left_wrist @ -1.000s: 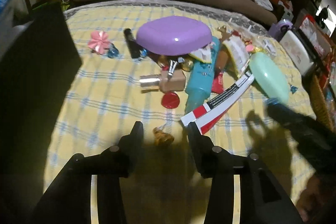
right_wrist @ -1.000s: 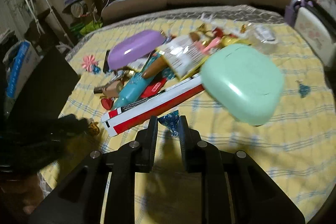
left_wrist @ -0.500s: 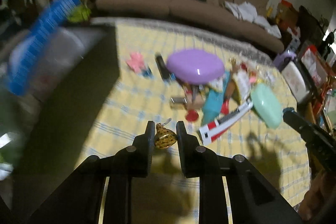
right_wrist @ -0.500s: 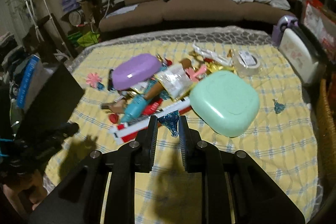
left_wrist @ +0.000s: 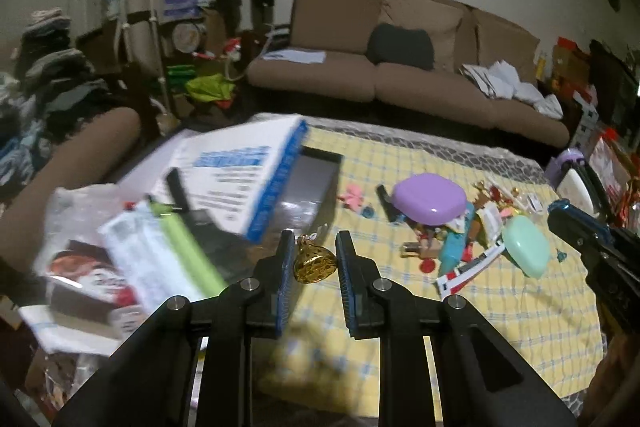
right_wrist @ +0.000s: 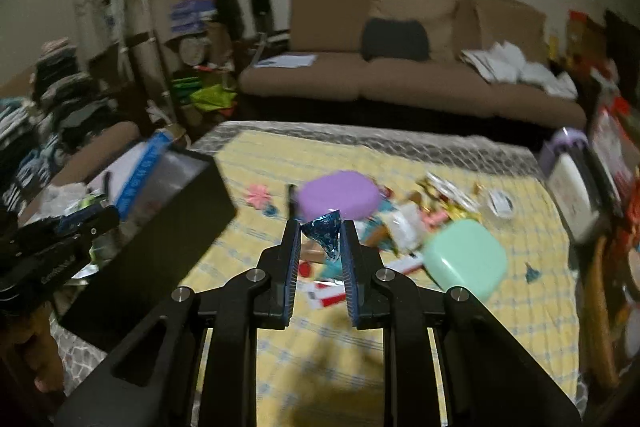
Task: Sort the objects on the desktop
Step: 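Carry the gold candy in the left tool while the right tool carries the blue candy to the box, then open the left tool over the box while the right tool releases the blue candy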
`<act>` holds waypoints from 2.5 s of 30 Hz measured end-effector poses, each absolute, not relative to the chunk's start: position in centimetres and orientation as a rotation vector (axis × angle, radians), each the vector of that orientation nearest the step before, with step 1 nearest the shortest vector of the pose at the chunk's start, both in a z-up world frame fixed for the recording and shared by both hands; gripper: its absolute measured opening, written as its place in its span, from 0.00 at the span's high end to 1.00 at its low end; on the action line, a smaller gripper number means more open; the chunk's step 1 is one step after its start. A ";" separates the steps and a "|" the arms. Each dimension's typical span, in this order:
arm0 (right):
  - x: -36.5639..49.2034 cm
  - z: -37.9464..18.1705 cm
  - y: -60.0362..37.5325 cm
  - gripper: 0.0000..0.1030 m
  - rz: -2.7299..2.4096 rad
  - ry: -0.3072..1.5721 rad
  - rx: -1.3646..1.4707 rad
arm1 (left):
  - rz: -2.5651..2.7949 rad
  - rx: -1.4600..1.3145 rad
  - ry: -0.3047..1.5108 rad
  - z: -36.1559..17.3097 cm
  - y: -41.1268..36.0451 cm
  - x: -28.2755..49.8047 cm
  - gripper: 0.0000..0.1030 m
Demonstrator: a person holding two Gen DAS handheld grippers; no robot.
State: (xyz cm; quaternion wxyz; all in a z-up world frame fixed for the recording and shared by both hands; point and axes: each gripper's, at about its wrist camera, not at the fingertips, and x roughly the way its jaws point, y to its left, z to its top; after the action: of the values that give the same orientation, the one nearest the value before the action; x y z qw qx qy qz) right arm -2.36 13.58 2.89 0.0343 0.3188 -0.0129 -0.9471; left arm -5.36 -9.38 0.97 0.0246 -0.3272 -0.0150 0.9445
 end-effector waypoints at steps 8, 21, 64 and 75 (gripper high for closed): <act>-0.6 5.8 4.9 0.82 -2.819 0.130 0.852 | 3.031 -0.985 -0.120 2.7 -15.2 -2.8 0.80; 1.4 6.5 -3.7 0.82 -2.654 0.168 0.784 | 3.154 -1.002 -0.256 3.7 -22.5 0.4 0.80; -3.1 0.3 -6.5 0.70 -2.313 -0.235 1.017 | 2.889 -1.321 -0.746 -1.0 -26.4 -1.3 0.37; -4.8 -0.7 3.4 0.64 -2.473 -0.620 1.046 | 2.896 -1.211 -0.676 0.0 -24.6 -1.4 0.24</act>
State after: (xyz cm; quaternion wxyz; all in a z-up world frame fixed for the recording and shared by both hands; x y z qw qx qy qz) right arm -4.84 3.36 -0.73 0.1915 0.3726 -0.2207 -0.8808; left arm -1.38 -24.60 0.03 -0.0348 -0.3768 -0.2103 0.9015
